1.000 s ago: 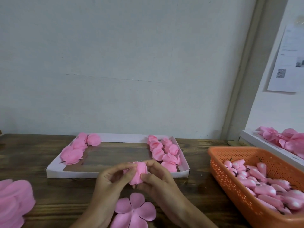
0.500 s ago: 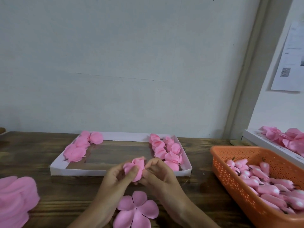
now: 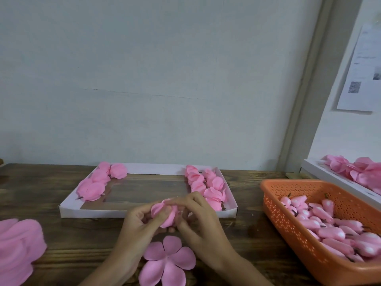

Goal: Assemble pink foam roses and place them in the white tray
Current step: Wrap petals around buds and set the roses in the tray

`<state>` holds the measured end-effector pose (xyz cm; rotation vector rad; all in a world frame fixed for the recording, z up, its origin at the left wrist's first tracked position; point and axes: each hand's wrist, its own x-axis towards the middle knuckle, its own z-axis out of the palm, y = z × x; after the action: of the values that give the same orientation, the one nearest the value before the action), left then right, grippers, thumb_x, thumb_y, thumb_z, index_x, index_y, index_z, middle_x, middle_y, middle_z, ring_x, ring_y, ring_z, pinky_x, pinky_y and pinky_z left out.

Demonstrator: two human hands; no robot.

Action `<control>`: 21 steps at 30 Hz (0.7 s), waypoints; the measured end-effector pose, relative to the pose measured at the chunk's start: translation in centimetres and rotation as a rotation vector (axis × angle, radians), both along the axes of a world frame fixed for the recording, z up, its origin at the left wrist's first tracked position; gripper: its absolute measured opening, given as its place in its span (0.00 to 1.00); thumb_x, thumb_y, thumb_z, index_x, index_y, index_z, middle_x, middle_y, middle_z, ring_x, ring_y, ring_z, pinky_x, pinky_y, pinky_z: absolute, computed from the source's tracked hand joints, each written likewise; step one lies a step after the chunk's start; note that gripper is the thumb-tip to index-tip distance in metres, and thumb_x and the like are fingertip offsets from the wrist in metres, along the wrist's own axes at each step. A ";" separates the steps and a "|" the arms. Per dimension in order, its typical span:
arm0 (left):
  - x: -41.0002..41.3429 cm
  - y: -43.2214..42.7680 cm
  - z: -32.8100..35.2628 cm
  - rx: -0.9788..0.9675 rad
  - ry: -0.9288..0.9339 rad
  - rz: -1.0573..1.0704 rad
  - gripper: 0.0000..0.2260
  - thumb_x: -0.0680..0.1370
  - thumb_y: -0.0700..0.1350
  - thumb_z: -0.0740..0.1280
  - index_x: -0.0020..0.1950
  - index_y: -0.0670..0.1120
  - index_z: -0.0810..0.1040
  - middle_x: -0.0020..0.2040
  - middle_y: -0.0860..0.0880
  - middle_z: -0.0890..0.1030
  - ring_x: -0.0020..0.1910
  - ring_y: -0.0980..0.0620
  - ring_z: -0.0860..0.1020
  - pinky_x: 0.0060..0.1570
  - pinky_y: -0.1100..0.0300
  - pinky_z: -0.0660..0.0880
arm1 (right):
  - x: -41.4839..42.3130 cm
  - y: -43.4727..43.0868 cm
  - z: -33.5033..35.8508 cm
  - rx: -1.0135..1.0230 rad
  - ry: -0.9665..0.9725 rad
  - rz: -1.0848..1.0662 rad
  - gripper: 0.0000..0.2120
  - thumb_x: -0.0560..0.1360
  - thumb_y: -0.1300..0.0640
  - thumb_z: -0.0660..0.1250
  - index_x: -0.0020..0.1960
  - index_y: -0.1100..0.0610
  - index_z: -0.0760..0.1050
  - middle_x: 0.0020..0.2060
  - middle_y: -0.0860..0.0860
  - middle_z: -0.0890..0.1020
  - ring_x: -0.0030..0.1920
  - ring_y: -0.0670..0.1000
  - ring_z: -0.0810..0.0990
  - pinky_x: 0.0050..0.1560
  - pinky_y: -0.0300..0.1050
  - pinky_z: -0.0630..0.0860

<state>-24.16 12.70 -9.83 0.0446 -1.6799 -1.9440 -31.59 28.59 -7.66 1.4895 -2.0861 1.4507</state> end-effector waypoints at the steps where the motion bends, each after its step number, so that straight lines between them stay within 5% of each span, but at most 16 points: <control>1: 0.1 0.0 0.0 -0.015 0.001 0.002 0.10 0.75 0.44 0.73 0.49 0.38 0.88 0.48 0.33 0.86 0.47 0.44 0.85 0.49 0.49 0.84 | 0.1 0.0 0.0 -0.003 -0.017 0.012 0.18 0.79 0.60 0.67 0.65 0.43 0.79 0.51 0.45 0.75 0.50 0.51 0.78 0.47 0.43 0.79; 6: 0.3 0.0 0.0 -0.045 -0.031 -0.006 0.11 0.75 0.47 0.72 0.51 0.43 0.89 0.51 0.43 0.88 0.52 0.50 0.86 0.46 0.61 0.82 | -0.1 0.3 0.0 -0.012 -0.152 0.060 0.09 0.79 0.52 0.68 0.58 0.45 0.77 0.50 0.48 0.80 0.50 0.55 0.81 0.47 0.61 0.80; 13: 0.4 -0.2 0.2 -0.064 -0.057 -0.020 0.11 0.77 0.49 0.72 0.51 0.43 0.89 0.46 0.38 0.88 0.44 0.44 0.86 0.43 0.53 0.83 | -0.3 0.4 0.1 0.032 -0.165 0.058 0.14 0.79 0.51 0.68 0.63 0.40 0.77 0.48 0.46 0.82 0.48 0.54 0.82 0.46 0.60 0.82; 21: 0.3 -0.2 0.0 0.005 -0.069 -0.045 0.15 0.74 0.50 0.74 0.50 0.39 0.88 0.43 0.34 0.86 0.38 0.43 0.83 0.38 0.55 0.82 | -0.2 0.7 0.5 -0.007 -0.234 0.094 0.08 0.81 0.61 0.66 0.56 0.51 0.77 0.45 0.52 0.86 0.43 0.55 0.87 0.43 0.65 0.82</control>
<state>-23.85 12.54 -9.82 0.0776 -1.7349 -2.0003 -31.75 29.30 -7.16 1.4979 -2.1621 1.7407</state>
